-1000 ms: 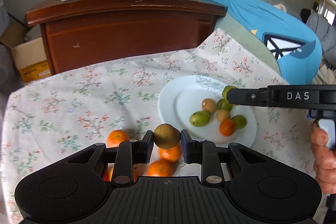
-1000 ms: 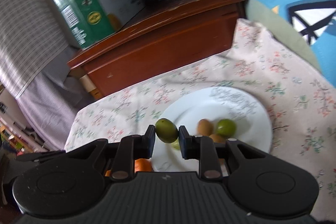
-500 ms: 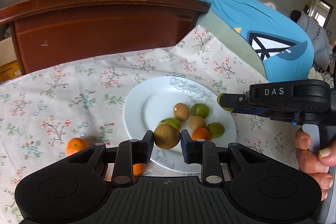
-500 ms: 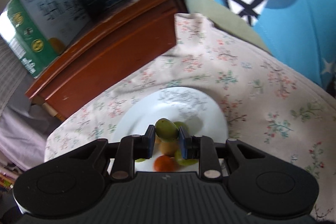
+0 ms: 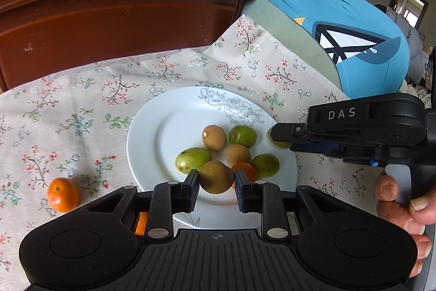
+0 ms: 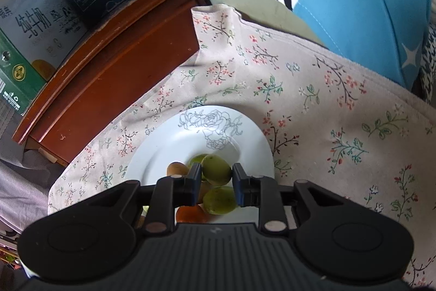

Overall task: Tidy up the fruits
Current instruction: 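Carry the brown kiwi and green fruit onto the white plate and open both grippers, then withdraw both open grippers from the plate toward the remaining fruits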

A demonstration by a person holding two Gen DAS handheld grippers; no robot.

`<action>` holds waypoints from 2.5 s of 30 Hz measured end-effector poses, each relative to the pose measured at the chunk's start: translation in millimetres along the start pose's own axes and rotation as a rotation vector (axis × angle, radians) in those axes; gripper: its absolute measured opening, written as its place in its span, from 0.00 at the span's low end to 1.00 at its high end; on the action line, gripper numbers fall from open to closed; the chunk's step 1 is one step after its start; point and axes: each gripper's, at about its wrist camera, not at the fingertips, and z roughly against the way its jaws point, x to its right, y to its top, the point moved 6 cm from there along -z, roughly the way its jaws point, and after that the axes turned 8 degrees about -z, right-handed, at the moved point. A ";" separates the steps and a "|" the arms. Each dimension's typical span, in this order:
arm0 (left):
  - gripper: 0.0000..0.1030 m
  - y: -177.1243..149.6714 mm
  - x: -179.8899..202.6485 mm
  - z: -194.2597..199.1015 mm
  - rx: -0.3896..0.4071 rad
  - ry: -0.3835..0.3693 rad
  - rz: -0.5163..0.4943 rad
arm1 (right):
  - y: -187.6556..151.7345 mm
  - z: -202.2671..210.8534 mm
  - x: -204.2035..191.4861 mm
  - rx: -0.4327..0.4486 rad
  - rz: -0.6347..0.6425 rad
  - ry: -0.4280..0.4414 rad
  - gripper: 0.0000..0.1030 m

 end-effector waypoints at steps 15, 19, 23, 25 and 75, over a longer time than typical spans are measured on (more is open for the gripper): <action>0.68 25.4 -24.4 28.5 0.095 0.096 0.080 | -0.1 0.4 -4.7 0.004 0.003 0.023 0.27; 0.72 26.6 -32.8 36.8 0.090 0.122 0.086 | -2.5 0.9 -8.5 0.001 0.028 0.031 0.28; 0.77 25.1 -40.3 47.0 0.083 0.152 0.091 | -7.4 2.5 -15.0 0.004 0.070 0.035 0.28; 0.77 25.1 -45.3 54.1 0.084 0.166 0.094 | -10.9 3.1 -18.6 0.000 0.091 0.039 0.28; 0.82 -56.2 -141.8 111.7 -0.062 0.371 0.235 | -134.5 -16.7 -93.3 -0.249 0.410 0.229 0.28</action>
